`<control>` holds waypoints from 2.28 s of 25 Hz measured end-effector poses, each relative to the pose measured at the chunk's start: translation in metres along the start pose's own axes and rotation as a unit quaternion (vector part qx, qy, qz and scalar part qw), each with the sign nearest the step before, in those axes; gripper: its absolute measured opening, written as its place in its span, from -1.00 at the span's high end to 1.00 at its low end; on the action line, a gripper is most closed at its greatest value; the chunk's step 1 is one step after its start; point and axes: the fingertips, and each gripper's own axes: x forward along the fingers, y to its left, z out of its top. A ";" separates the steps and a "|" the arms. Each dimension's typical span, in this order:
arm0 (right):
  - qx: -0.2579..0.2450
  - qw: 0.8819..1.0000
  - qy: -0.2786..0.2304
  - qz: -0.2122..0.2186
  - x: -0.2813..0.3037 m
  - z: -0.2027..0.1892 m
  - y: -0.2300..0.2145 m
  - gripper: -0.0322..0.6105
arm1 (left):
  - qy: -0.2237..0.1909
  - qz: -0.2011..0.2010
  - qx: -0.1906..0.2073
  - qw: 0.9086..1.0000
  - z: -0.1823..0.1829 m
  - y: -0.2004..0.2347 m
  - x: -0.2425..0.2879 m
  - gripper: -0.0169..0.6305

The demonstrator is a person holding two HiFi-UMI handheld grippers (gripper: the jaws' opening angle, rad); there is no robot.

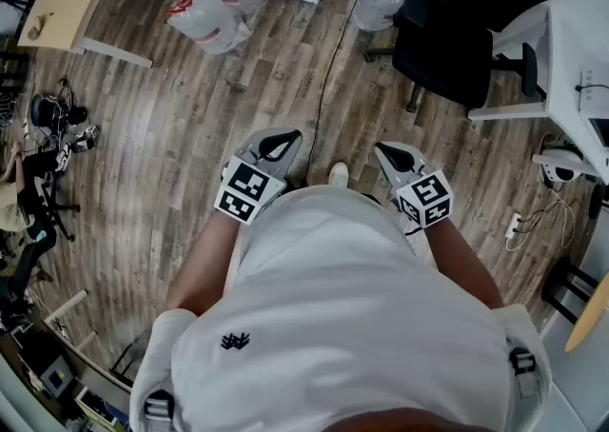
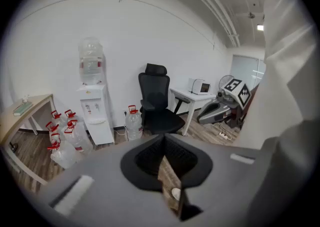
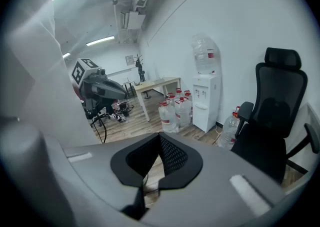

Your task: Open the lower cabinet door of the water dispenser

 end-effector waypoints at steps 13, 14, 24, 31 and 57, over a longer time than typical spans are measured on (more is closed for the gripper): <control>-0.003 1.000 -0.001 0.005 0.047 0.016 -0.063 0.90 | -0.004 0.015 -0.045 0.999 0.012 0.054 0.039 0.78; -0.001 1.000 -0.004 0.001 0.057 0.024 -0.067 0.90 | -0.005 0.010 -0.043 0.999 0.014 0.067 0.042 0.78; 0.013 0.999 0.006 -0.044 0.174 0.112 -0.088 0.77 | -0.006 -0.064 -0.011 0.998 0.042 0.214 0.059 0.76; 0.018 0.996 0.024 -0.081 0.233 0.141 -0.104 0.77 | 0.001 -0.088 -0.029 0.996 0.028 0.285 0.064 0.69; 0.023 0.989 0.142 -0.034 0.554 0.098 -0.429 0.58 | 0.077 -0.084 -0.050 0.992 0.102 0.467 0.278 0.66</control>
